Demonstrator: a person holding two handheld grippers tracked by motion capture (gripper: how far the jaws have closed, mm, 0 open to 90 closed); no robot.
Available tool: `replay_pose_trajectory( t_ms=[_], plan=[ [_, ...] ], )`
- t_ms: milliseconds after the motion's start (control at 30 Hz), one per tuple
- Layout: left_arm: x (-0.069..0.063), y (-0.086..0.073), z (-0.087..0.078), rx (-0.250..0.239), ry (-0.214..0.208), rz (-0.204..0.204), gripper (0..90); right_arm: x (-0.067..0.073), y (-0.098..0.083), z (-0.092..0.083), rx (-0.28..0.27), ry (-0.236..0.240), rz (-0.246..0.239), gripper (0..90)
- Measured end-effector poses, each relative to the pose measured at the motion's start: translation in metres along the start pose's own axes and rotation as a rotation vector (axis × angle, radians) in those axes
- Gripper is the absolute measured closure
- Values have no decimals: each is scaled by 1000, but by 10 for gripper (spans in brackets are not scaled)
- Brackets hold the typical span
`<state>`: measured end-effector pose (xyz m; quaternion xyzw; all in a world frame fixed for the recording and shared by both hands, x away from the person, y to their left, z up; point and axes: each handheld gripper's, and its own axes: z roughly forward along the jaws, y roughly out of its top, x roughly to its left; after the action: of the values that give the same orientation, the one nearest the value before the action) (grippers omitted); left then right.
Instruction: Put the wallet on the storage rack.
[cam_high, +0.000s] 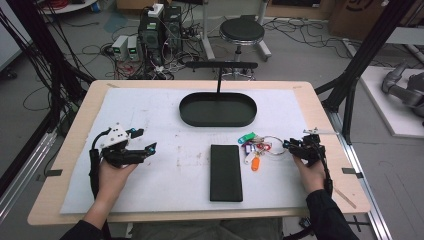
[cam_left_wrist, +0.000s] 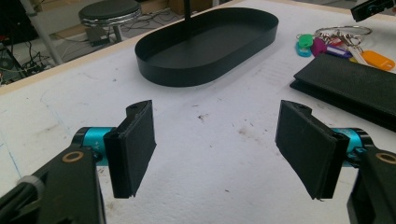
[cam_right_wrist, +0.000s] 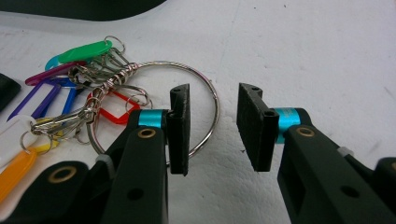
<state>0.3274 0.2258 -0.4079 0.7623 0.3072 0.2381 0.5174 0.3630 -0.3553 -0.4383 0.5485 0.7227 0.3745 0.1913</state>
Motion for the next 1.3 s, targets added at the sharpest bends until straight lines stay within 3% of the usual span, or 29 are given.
replay_pose_trajectory(
  t_ms=[400, 867, 1067, 1100, 1167, 1300],
  plan=[
    [-1, -1, 2, 9, -2, 3, 285, 5, -2, 14, 68, -45, -43, 680],
    [-2, -3, -1, 13, 4, 1, 285, 6, -1, 16, 67, -95, -66, 865],
    [-1, -5, -5, 14, 14, -1, 285, -3, 3, 11, 2, -81, -14, 876],
    [-1, -6, -5, 15, 17, -4, 285, -5, 5, 6, -31, -72, -1, 877],
    [0, -7, -6, 13, 19, -9, 285, -5, 6, 4, -50, -65, 1, 877],
    [0, -7, -8, 13, 22, -3, 285, 1, 12, -6, -144, -8, -7, 876]
  ],
)
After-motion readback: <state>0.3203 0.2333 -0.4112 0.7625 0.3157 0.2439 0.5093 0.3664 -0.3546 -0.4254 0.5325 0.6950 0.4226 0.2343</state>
